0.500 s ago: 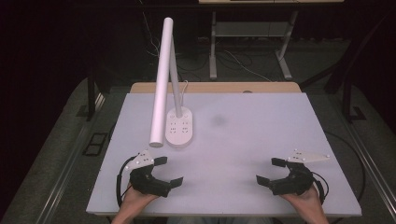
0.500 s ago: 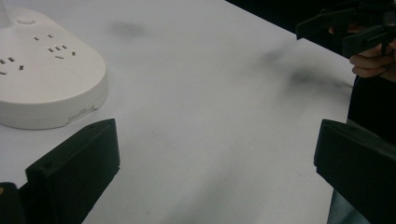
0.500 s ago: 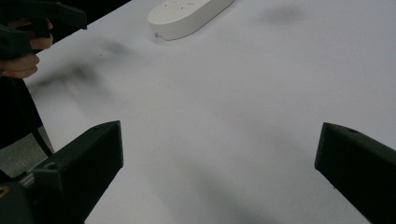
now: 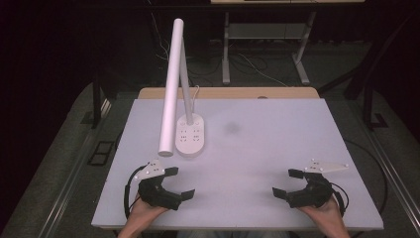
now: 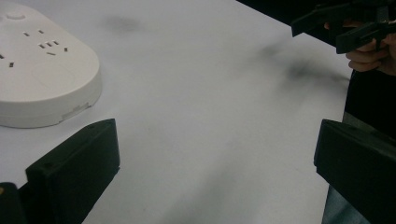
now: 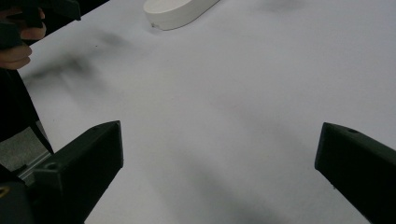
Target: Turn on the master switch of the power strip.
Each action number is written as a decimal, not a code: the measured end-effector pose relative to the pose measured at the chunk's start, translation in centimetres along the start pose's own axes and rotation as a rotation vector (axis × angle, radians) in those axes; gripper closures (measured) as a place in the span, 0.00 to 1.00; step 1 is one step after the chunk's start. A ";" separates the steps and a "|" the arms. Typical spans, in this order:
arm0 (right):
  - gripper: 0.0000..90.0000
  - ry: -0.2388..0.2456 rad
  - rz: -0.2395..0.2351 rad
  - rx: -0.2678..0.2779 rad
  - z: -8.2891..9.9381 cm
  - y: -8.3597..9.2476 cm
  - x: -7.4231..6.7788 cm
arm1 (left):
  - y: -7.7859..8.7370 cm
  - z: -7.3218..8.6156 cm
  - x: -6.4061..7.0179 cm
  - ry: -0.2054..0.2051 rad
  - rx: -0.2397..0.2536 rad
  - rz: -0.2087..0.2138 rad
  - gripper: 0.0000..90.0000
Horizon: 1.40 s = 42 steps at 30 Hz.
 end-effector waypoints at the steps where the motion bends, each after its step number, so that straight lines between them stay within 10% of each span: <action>1: 0.01 -0.001 -0.002 0.001 0.0 0.0 0.0 | 0.0 0.0 0.0 0.000 -0.006 0.003 0.00; 42: 0.01 0.022 0.009 -0.021 0.1 -0.1 0.0 | 2.4 -2.6 -1.6 0.058 -0.079 0.030 0.00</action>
Point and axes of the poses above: each handheld gripper's, and its own axes: y roughly backward along the jaws, z roughly out of its underside, x roughly to its right, the point moved 4 cm from there along -y, roughly forward along the jaws, and after that the axes turned 8 degrees about z, right-handed, at the moved point
